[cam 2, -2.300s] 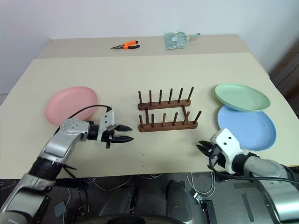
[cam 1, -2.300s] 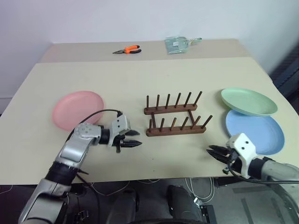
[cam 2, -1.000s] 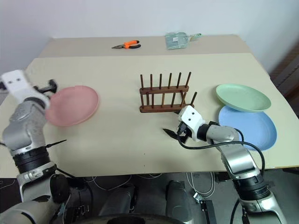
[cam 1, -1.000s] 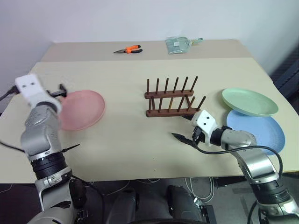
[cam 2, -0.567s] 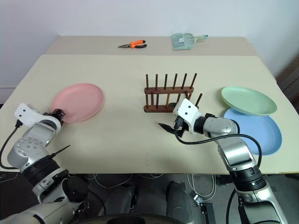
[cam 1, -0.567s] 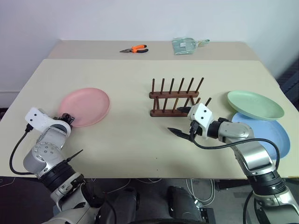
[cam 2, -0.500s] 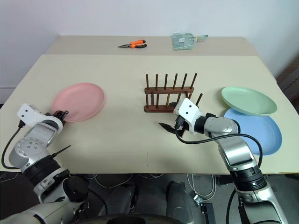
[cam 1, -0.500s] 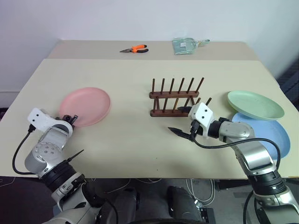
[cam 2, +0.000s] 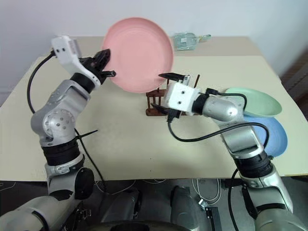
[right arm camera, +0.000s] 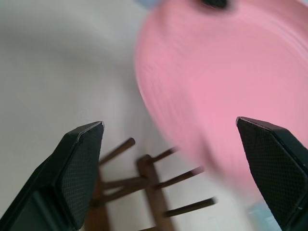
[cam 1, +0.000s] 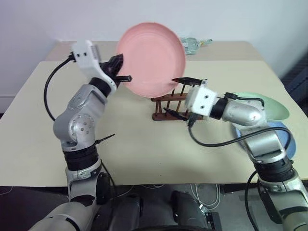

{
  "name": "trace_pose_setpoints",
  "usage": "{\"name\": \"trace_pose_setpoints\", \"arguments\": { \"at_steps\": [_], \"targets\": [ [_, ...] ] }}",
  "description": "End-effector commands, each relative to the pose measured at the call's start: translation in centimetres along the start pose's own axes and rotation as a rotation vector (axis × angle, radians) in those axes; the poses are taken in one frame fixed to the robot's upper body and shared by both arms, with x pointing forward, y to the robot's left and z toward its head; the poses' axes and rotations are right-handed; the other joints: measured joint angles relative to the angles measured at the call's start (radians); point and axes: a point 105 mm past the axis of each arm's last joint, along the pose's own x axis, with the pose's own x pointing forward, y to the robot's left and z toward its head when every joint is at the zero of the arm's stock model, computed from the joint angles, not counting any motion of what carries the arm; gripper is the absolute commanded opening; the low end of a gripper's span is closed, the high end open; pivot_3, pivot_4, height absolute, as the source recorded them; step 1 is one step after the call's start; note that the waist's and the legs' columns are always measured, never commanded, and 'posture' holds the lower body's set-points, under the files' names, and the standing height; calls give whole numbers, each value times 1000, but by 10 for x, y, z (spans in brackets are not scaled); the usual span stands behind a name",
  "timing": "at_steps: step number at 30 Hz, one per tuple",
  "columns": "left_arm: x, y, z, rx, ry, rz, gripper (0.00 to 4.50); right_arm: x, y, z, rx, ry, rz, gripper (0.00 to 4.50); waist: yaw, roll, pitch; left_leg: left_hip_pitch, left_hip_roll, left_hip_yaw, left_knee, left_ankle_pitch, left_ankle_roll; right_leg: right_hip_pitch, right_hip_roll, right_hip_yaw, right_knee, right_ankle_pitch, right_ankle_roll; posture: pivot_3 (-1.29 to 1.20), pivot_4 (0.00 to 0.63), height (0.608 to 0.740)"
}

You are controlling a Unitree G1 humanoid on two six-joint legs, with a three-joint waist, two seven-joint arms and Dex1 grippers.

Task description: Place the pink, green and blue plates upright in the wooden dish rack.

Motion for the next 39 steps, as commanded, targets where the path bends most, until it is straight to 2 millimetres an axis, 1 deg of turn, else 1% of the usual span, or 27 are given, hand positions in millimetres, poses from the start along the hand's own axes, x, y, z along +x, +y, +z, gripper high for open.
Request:
{"name": "trace_pose_setpoints", "arguments": {
  "at_steps": [1, 2, 3, 7, 8, 10, 12, 14, 16, 18, 20, 22, 23, 24, 26, 29, 30, 32, 35, 39],
  "targets": [
    [2, -20, 23, 15, -85, -73, 41, 4, -12, -5, -137, 31, -36, 4500, -2, 0, 0, 0, 0, 0, 0, 0, 0, 0, 0, 0, 0, 0, 0, 0, 150, 740],
    [3, -21, 24, 7, -84, -76, 0, 4, -12, -8, -149, 38, -36, 3962, -2, 0, 0, 0, 0, 0, 0, 0, 0, 0, 0, 0, 0, 0, 0, 0, 150, 740],
    [3, -21, 24, 0, -84, -77, 0, 4, -12, -10, -160, 44, -41, 3678, -2, 0, 0, 0, 0, 0, 0, 0, 0, 0, 0, 0, 0, 0, 0, 0, 150, 740],
    [1, -17, 23, -28, -79, -64, 0, 1, -13, -12, -184, 43, -49, 1570, -2, 0, 0, 0, 0, 0, 0, 0, 0, 0, 0, 1, 0, 0, 0, 0, 150, 740],
    [1, -16, 25, -75, -98, -65, 352, 1, -12, -12, -191, 40, -49, 1093, -2, 0, 0, 0, 0, 0, 0, 0, 0, 0, 0, 1, 0, 0, 0, 0, 150, 740],
    [-1, -10, 39, -237, -181, -60, 1133, -1, -12, -13, -218, 41, -62, 45, -1, 0, 0, 0, 0, 0, 0, 0, 0, 0, 0, 1, 0, 0, 0, 0, 150, 740],
    [-1, 6, 47, -377, -242, 20, 2119, -3, -14, -14, -219, 46, -89, 0, 1, -2, 2, 0, 0, -1, 1, 0, 0, 1, 0, 0, -1, 0, 0, 0, 150, 740],
    [-4, 21, 46, -419, -259, 89, 3143, -7, -21, -14, -207, 47, -139, 0, 1, -2, 2, 0, 0, -1, 1, 0, 0, 1, 0, 0, -1, 0, 0, 0, 150, 740],
    [-9, 35, 46, -373, -269, 144, 3143, -14, -32, -12, -149, 29, -208, 0, -1, -2, 2, 0, 0, -1, 0, 0, 0, 1, 0, 1, -1, 0, 0, 0, 150, 740],
    [-17, 52, 44, -301, -271, 199, 3143, -26, -46, -7, -21, -17, -281, 0, -1, -2, 2, 0, 0, -1, 0, 0, 0, 0, 0, 1, -1, 0, 0, 0, 150, 740],
    [-22, 57, 32, -97, -194, 182, 3143, -41, -60, -3, 215, -100, -349, 0, -5, -2, 2, 0, 0, -1, 0, 0, 0, 0, 1, 1, -1, 0, -1, 0, 150, 740],
    [-27, 42, 2, 144, -45, 43, 3143, -59, -73, 2, 562, -237, -398, 0, -3, -1, 3, 0, 0, -1, -1, 0, 0, 0, 2, 2, 0, 0, -1, 0, 150, 740],
    [-34, 29, -20, 247, 49, -72, 3143, -69, -76, 7, 719, -327, -398, 0, -1, -1, 2, 0, 0, -1, -1, 0, 0, 0, 2, 2, 0, 1, -2, 0, 150, 740],
    [-43, 18, -40, 306, 129, -175, 3143, -76, -79, 12, 837, -399, -386, 0, 1, -1, 3, 0, 0, -1, -1, 0, 0, 0, 2, 2, -1, 0, -2, 0, 150, 740],
    [-61, 2, -67, 297, 230, -338, 3143, -88, -82, 17, 979, -481, -366, 0, 4, 2, 4, 0, 1, -1, -1, -1, 2, 1, 0, 2, -2, -1, -6, 0, 150, 740],
    [-94, -28, -97, 216, 364, -581, 3143, -93, -76, 10, 1096, -452, -331, 0, -1, 3, 5, -1, 1, -1, -1, -2, 3, 0, -1, 3, -3, -1, -7, 0, 150, 740],
    [-101, -33, -103, 209, 396, -627, 3143, -94, -73, 8, 1113, -436, -323, 0, -1, 4, 5, -1, 2, 0, -1, -2, 3, 0, 0, 3, -3, -1, -7, 0, 150, 740],
    [-107, -40, -109, 204, 426, -675, 3143, -93, -67, 1, 1135, -397, -319, 0, -1, 6, 6, -1, 2, 0, -2, -2, 3, 0, 0, 2, -3, -2, -8, 0, 150, 740],
    [-108, -48, -108, 175, 414, -702, 3143, -90, -61, -11, 1179, -361, -315, 0, -2, 7, 5, 0, 2, 1, -2, -2, 3, 0, 0, 2, -3, -2, -8, 0, 150, 740],
    [-109, -54, -108, 186, 413, -722, 3143, -88, -56, -31, 1264, -322, -316, 0, -2, 7, 5, 0, 2, 2, -2, -1, 3, 0, 0, 2, -3, -2, -7, 0, 150, 740]
  ]
}}
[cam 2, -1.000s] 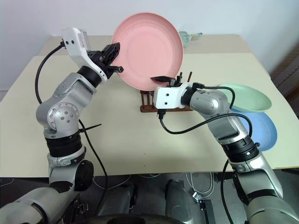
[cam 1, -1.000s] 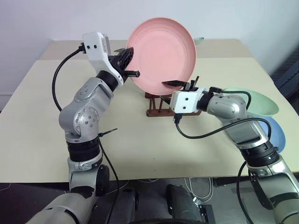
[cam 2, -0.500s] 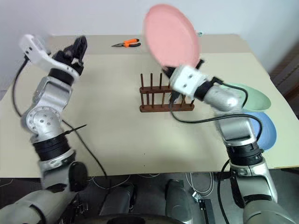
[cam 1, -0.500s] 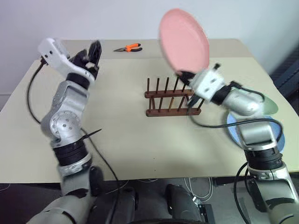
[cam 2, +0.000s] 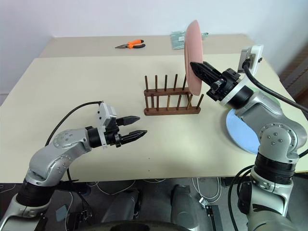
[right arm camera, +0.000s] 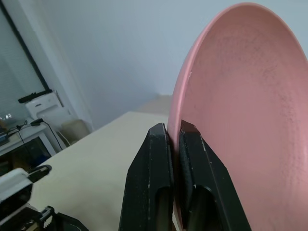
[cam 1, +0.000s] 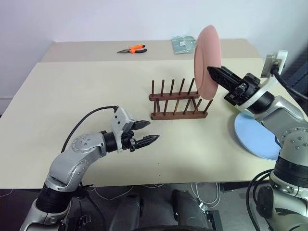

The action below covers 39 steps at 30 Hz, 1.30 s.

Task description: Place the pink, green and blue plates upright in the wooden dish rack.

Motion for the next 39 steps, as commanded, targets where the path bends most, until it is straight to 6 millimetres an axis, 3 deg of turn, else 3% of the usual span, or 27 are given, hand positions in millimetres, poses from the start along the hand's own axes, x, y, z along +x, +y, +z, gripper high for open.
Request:
{"name": "trace_pose_setpoints", "arguments": {
  "at_steps": [1, 3, 6, 10, 16, 19, 20, 24, 31, 35, 39],
  "targets": [
    [3, -9, 10, 42, -24, -32, 3143, -1, -7, 2, 28, -1, -6, 0, 0, 0, 0, 0, 0, 0, 0, 0, 0, 0, 0, 0, 0, 0, 0, 0, 150, 740],
    [5, -11, 9, 51, -16, -36, 3143, -1, -14, -2, 85, 1, -10, 0, 0, 0, 0, 0, 0, 0, 0, 0, 0, 0, 0, 0, 0, 0, 0, 0, 150, 740],
    [8, -12, 8, 59, -10, -38, 3186, 2, -29, -5, 45, 9, -89, 998, 0, 0, 0, 0, 0, 0, 0, 0, 0, 0, 0, 0, 0, 0, 0, 0, 150, 740],
    [11, -14, 6, 61, -3, -42, 3186, 2, -49, 3, -100, -14, -236, 2965, 0, 0, 0, 0, 0, 0, 0, 0, 0, 0, 0, 0, 0, 0, 0, 0, 150, 740],
    [14, -18, 1, 71, 15, -58, 3186, -32, -56, 56, -309, -145, -345, 2965, 7, 0, 1, 0, -1, 0, 0, 0, 0, 0, 0, 0, 0, 0, 1, 0, 150, 740],
    [16, -17, 0, 77, 21, -65, 3186, -56, -59, 69, -381, -119, -380, 3847, 13, 0, 0, 0, -1, 0, 0, 0, 0, 0, 0, 0, 0, 0, 1, 0, 150, 740],
    [17, -17, 0, 77, 21, -69, 3186, -62, -62, 69, -415, -88, -404, 4413, 16, 0, 0, 0, 0, 0, 0, 0, 1, 0, 0, 0, 0, 0, 1, 0, 150, 740],
    [19, -17, -1, 78, 20, -83, 3186, -86, -78, 55, -525, 84, -455, 4467, 16, 1, 0, 0, 0, 2, 1, 0, 1, 1, 0, 0, 0, -2, 3, 0, 150, 740],
    [23, -17, -3, 91, 27, -95, 3186, -136, -128, -22, -917, 746, -468, 4467, 15, 1, 0, 0, 0, 4, 2, -1, 1, 1, 0, 1, 0, -3, 4, 0, 150, 740],
    [23, -17, -4, 102, 38, -87, 3186, -153, -154, -44, -1088, 936, -448, 4467, 8, 2, 0, 1, 0, 4, 2, 0, 1, 1, -1, 1, 0, -2, 4, 0, 150, 740],
    [20, -16, -5, 109, 40, -76, 3186, -156, -163, -47, -1158, 972, -434, 2732, 0, 3, 1, 1, 0, 4, 2, 0, 1, 1, -1, 2, 0, -2, 2, 0, 150, 740]
  ]
}}
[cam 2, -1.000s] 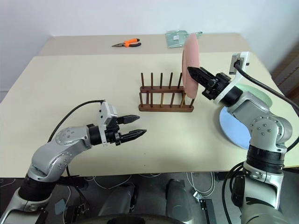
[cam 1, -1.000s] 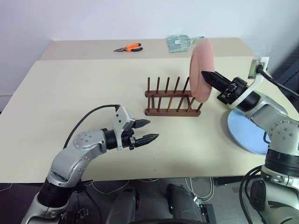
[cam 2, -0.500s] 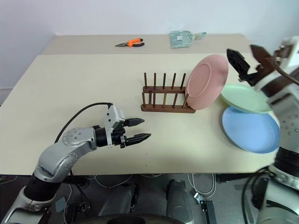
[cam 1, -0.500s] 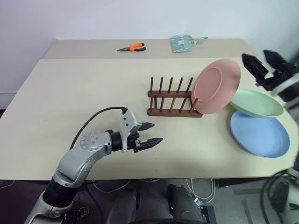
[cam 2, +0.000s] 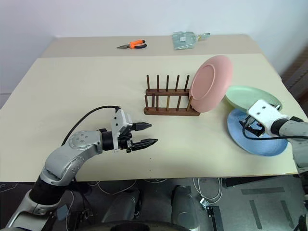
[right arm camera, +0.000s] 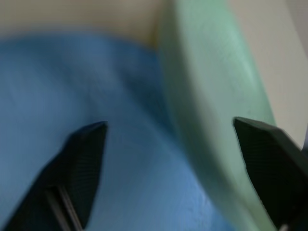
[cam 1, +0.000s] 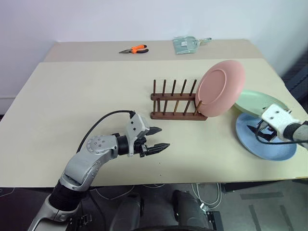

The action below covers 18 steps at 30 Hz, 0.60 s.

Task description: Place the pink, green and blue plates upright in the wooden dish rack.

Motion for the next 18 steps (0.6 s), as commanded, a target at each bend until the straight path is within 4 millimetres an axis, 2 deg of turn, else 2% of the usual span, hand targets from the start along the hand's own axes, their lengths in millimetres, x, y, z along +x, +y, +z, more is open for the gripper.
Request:
{"name": "trace_pose_setpoints", "arguments": {
  "at_steps": [1, 5, 7, 9, 11, 15, 18],
  "targets": [
    [-3, -2, 9, 42, -32, 3, 3186, -4, -20, 9, -76, -34, -69, 2249, 0, 0, 0, 0, 0, 0, 0, 0, 0, 0, 0, 0, 0, 1, -2, 0, 150, 740],
    [-4, -2, 7, 48, -23, 11, 3186, -9, -33, 22, -100, -90, -132, 145, -1, 0, 0, 0, 0, 0, 0, 0, 0, 0, 0, 0, 0, 1, -2, 0, 150, 740],
    [-4, -1, 7, 49, -24, 11, 3186, -14, -41, 30, -95, -122, -174, 59, 0, 0, 0, 0, 0, 0, 0, 0, 0, 0, 0, 0, 0, 1, -2, 0, 150, 740],
    [-4, -1, 8, 52, -26, 10, 3186, -25, -57, 49, -13, -214, -251, 59, 1, 0, 0, 0, 0, -1, 0, 0, 0, 0, 0, 1, 0, 1, -2, 0, 150, 740],
    [-3, 0, 8, 55, -27, 8, 3186, -42, -78, 75, 165, -363, -341, 59, 1, 0, 0, 0, 0, -1, 1, 0, 0, 1, 0, 1, 0, 1, -2, 0, 150, 740],
    [-2, 2, 8, 60, -25, 4, 3186, -74, -104, 110, 506, -638, -416, 59, 1, 0, 0, 0, 0, -2, 1, 0, 0, 1, 1, 1, 1, 1, -2, 0, 150, 740],
    [-2, 5, 8, 64, -25, 5, 3186, -104, -116, 145, 787, -927, -361, 59, 2, 0, 0, 0, 0, -3, 1, 0, 0, 1, 1, 1, 0, 1, -2, 0, 150, 740]
  ]
}}
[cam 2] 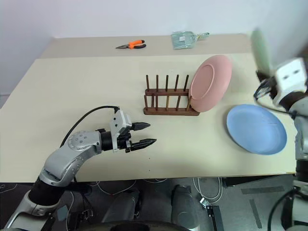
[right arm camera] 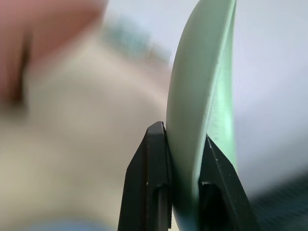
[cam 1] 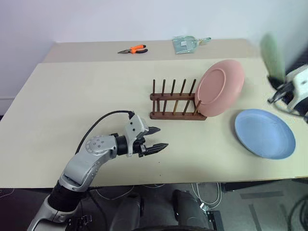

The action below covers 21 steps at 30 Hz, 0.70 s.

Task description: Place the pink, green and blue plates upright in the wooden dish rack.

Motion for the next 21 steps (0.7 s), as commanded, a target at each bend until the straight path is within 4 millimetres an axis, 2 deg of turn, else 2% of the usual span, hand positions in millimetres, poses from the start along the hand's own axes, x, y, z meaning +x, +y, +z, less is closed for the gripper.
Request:
{"name": "trace_pose_setpoints", "arguments": {
  "at_steps": [1, 3, 5, 6, 9, 12, 16, 21],
  "targets": [
    [-1, 2, 8, 38, -26, 0, 3186, -7, 8, 76, 384, -317, 65, 59, 0, 0, 0, 0, 0, 0, 0, 0, 0, 0, 0, 0, 0, 0, 0, 0, 150, 740],
    [-2, 4, 7, 40, -23, 5, 3186, -12, 31, 112, 585, -462, 207, 59, 0, 0, 0, 0, 0, -1, 0, 0, 0, 0, 0, 0, 0, 0, 0, 0, 150, 740],
    [-4, 6, 6, 41, -20, 11, 3186, -8, 68, 128, 750, -481, 345, 59, -3, 1, 0, 0, 1, -2, 0, 0, 0, 0, 0, -1, 0, 0, 0, 0, 150, 740],
    [-4, 7, 6, 40, -20, 14, 3186, -7, 78, 131, 791, -469, 376, 59, -3, 1, 0, 0, 1, -2, -1, 0, 1, 0, 0, 0, 0, 0, 0, 0, 150, 740],
    [-5, 6, 6, 41, -19, 21, 3186, 9, 113, 114, 950, -316, 357, 59, -1, 1, 0, 0, 1, -2, -1, 0, 1, 0, 0, -1, 0, 0, 0, 0, 150, 740],
    [-5, 5, 7, 35, -26, 26, 3186, 13, 140, 100, 1004, -204, 336, 59, 5, 1, 0, -1, 1, -3, 0, 0, 1, -1, -1, -1, 0, 0, 0, 0, 150, 740],
    [-6, 3, 6, 30, -28, 23, 3186, 18, 153, 81, 1010, -97, 272, 59, 6, 1, 0, -2, 0, -2, -1, 0, 1, -2, -1, -1, 0, 0, 0, 0, 150, 740],
    [-5, 3, 6, 27, -29, 24, 3186, 18, 161, 70, 1044, -22, 250, 59, 2, 1, 0, -1, 0, -2, -1, 0, 1, -2, 0, -1, 0, 0, 0, 0, 150, 740]
  ]
}}
